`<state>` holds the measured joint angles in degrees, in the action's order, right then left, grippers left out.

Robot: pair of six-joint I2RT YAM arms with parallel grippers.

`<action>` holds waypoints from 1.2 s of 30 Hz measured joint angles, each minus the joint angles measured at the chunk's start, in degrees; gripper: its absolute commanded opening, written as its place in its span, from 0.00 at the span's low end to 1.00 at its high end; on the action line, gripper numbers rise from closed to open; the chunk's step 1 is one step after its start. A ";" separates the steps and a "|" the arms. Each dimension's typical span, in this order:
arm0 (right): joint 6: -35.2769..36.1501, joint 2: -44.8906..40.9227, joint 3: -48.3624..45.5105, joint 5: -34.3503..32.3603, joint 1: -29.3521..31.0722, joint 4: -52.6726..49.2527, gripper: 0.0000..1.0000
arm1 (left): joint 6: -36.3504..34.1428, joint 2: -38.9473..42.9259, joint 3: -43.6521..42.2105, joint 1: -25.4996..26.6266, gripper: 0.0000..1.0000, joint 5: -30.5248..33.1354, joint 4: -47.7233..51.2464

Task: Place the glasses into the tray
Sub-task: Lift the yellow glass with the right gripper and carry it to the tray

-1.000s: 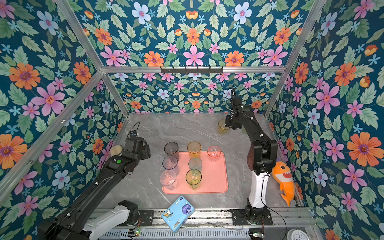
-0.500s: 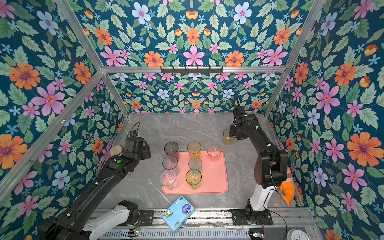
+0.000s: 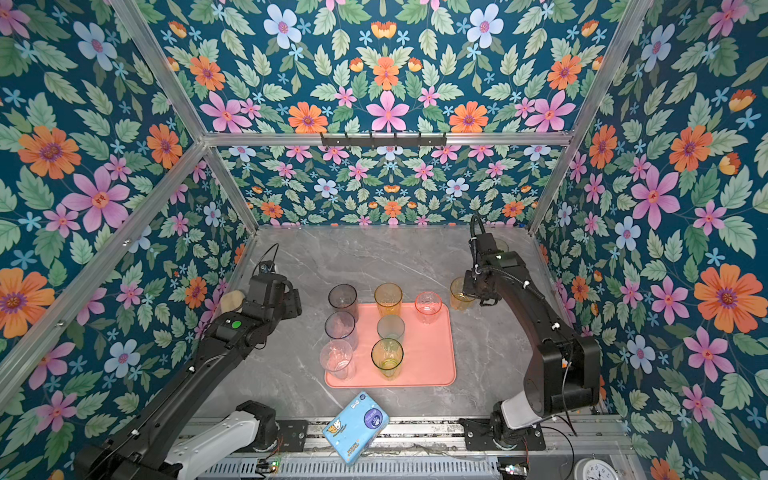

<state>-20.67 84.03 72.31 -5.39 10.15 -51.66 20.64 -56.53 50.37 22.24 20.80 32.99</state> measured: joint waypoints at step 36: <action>-11.45 -17.57 -21.27 -0.74 18.67 2.32 0.00 | 0.26 0.57 -0.59 0.00 0.73 -1.60 -0.20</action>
<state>-32.12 66.46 51.05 -6.13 28.82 -49.34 20.91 -55.96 49.78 22.24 19.20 32.80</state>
